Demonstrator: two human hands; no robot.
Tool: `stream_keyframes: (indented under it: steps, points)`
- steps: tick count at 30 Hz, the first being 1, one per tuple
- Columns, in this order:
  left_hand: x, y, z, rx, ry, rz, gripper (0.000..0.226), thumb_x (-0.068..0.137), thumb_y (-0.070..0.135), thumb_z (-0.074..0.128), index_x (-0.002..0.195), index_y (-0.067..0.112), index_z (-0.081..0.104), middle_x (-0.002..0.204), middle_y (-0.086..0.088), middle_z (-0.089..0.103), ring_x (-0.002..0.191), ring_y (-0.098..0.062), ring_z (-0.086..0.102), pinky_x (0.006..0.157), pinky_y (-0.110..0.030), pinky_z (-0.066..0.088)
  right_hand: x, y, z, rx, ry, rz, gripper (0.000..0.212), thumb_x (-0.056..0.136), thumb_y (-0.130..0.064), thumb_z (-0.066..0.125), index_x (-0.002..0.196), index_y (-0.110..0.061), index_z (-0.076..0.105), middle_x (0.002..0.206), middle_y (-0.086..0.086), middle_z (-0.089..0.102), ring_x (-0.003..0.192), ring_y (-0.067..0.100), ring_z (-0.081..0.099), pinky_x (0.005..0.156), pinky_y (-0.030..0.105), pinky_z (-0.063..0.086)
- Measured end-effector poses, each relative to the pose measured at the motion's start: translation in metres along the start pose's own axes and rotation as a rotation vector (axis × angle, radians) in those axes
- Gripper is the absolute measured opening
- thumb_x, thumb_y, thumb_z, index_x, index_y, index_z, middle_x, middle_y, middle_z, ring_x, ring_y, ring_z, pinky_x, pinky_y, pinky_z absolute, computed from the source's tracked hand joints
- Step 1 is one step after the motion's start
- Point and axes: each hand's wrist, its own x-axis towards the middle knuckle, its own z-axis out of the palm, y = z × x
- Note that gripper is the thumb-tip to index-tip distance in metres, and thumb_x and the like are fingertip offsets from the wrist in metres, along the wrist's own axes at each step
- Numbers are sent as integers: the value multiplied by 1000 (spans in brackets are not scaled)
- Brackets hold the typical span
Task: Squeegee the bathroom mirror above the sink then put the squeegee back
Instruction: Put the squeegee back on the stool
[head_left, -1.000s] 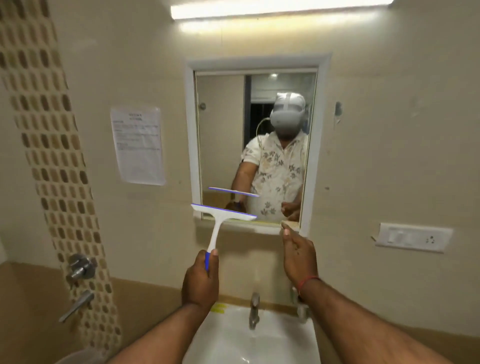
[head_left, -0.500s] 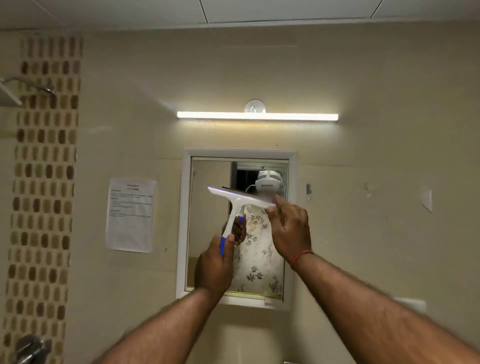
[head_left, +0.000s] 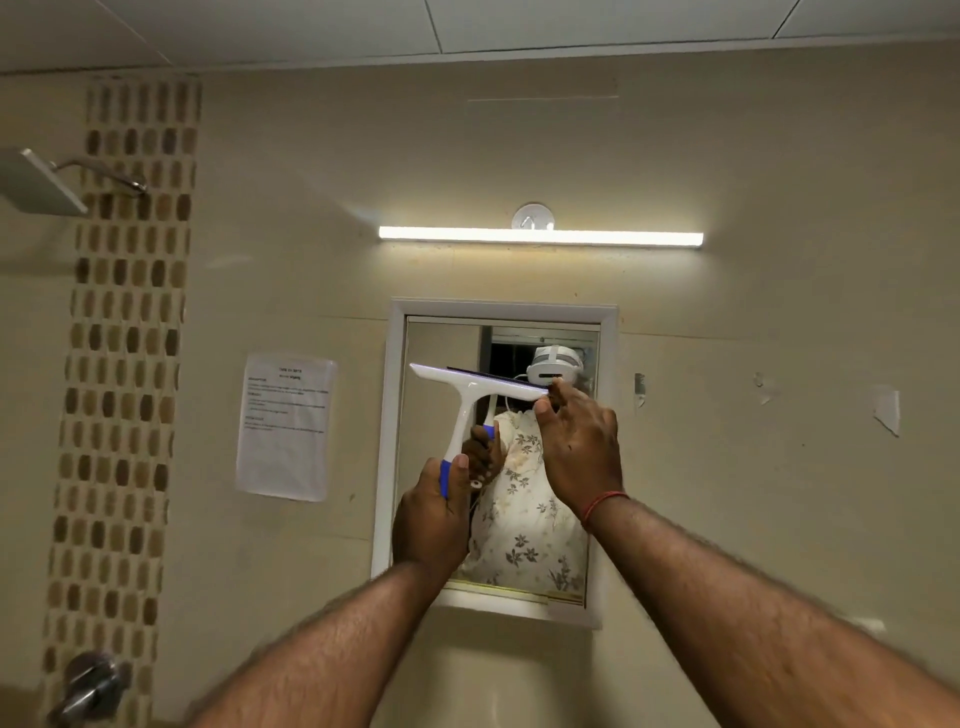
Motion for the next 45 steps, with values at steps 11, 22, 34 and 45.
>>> stream_keyframes:
  steps: [11,22,34,45]
  points:
    - [1,-81,-95,177,146,-79,55,109,71,32,88,23,49,66,0,54,62,-26,58,58,-39,46,-41,-39,119,231,-196,52,68,103,-62,54,158,-21,57,157,4,59,147,21,49,125,42,38]
    - [-20,-256,-232,409,261,-389,49,111,61,40,93,17,53,68,-1,57,65,-31,57,59,-40,40,-164,-87,335,375,-592,72,70,104,-73,48,161,-33,49,150,-9,61,143,18,48,116,52,48]
    - [-155,-456,-288,492,106,-826,75,101,82,25,114,21,66,105,-10,77,102,-38,72,94,-49,59,-381,-36,499,278,-1088,281,66,107,-65,51,161,-28,50,155,-4,59,147,20,46,122,53,44]
    - [-322,-591,-262,562,-54,-1161,58,111,71,32,119,26,68,120,-7,76,116,-30,71,111,-51,55,-559,52,543,146,-1475,630,79,102,-73,51,163,-23,51,163,5,56,149,25,53,127,41,37]
